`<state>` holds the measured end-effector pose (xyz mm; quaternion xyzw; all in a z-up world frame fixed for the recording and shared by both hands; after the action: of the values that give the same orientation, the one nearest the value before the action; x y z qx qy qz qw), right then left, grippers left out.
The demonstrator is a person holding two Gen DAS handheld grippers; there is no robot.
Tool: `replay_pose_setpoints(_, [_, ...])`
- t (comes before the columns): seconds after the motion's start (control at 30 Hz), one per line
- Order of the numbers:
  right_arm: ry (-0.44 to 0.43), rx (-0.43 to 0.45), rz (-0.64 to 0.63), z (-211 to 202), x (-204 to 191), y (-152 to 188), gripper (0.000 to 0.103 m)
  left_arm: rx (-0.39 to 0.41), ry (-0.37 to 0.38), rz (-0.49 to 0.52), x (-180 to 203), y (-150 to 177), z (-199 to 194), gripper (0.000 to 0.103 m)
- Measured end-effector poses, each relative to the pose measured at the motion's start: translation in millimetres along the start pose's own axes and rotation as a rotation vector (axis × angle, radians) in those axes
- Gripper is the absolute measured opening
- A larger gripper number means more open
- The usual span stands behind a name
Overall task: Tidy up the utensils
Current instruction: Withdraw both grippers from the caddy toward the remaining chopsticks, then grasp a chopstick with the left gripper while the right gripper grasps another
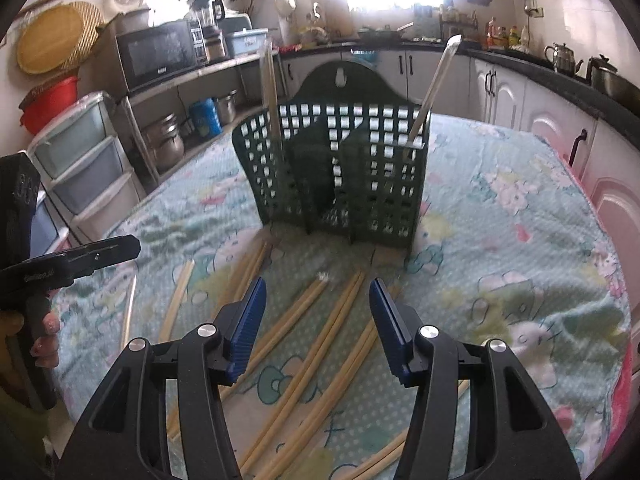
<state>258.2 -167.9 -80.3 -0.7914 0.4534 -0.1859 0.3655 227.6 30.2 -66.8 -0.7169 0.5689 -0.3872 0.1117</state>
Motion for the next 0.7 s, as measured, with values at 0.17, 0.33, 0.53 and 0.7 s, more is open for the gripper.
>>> replay_pose_setpoints(0.17, [-0.004,-0.056,-0.016,15.8,-4.4,8.8,0.042,-0.066,0.014,-0.010,-2.1,13.4,16.1,0.032])
replay_pose_setpoints(0.33, [-0.002,-0.103,-0.020,29.9,-3.1,11.7,0.033,-0.111,0.011,-0.017,-3.5,19.9,31.4,0.026])
replay_pose_setpoints(0.53, [0.009,-0.138,0.002,44.4,6.2,11.7,0.032,-0.142,-0.012,-0.037,-8.0,21.6,49.0,0.026])
replay_pose_setpoints(0.7, [0.019,-0.168,0.020,58.2,14.1,10.3,0.030,-0.150,-0.016,-0.056,-11.5,15.9,58.3,0.026])
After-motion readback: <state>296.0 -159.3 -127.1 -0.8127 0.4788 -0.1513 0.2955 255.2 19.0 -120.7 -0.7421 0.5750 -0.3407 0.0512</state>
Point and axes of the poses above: each gripper's, at about its wrist camera, not at the fingertips, and z roughly the way its jaws point, x to its right, y to its underside, the point moved 6 cm from there along z, roughly the way its jaws point, and after that the axes turned 8 degrees about -z, right-handed, at the moved point
